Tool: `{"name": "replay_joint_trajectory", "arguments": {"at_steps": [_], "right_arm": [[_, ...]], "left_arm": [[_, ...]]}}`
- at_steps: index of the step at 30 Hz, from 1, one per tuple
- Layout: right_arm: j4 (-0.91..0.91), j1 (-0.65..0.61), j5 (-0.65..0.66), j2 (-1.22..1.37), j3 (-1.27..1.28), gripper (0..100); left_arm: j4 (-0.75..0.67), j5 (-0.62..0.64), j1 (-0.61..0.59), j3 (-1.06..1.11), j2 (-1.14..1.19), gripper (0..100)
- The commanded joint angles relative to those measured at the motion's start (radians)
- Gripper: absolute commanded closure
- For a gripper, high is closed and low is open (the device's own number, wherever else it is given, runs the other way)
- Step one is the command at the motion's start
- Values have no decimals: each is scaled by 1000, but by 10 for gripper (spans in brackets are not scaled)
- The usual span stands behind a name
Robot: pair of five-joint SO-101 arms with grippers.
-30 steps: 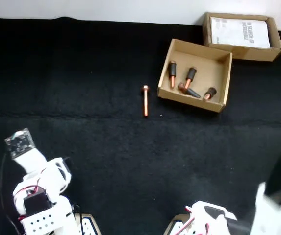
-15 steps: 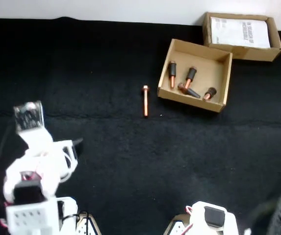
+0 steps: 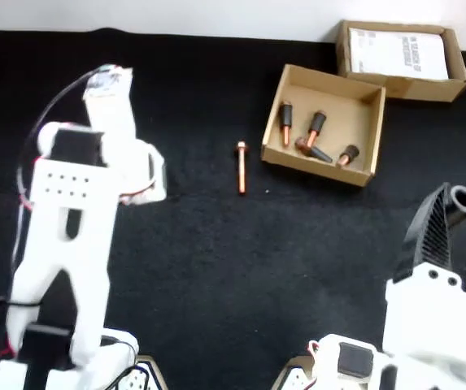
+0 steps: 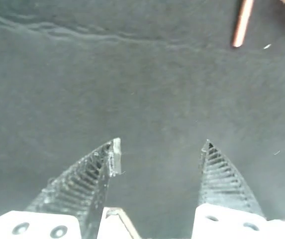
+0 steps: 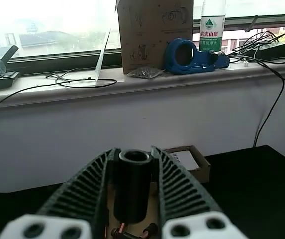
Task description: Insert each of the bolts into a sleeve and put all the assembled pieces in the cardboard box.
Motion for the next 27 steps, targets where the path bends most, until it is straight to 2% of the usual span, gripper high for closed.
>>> {"name": "replay_joint_trajectory", "arguments": {"at_steps": [1,5,8,11,17,27], "right_arm": [[-200,12,2,-145,311,991],[-401,12,86,-337,615,991],[-558,12,164,-476,826,991],[-644,12,226,-581,980,991],[-657,71,229,-573,1052,991],[-832,108,230,-579,1211,991]], "left_arm": [[3,43,90,-116,65,741],[5,54,174,-205,170,741],[3,121,208,-288,268,741],[-15,141,232,-389,398,741],[-17,143,254,-647,699,741],[-12,133,237,-1133,1148,741]]}}
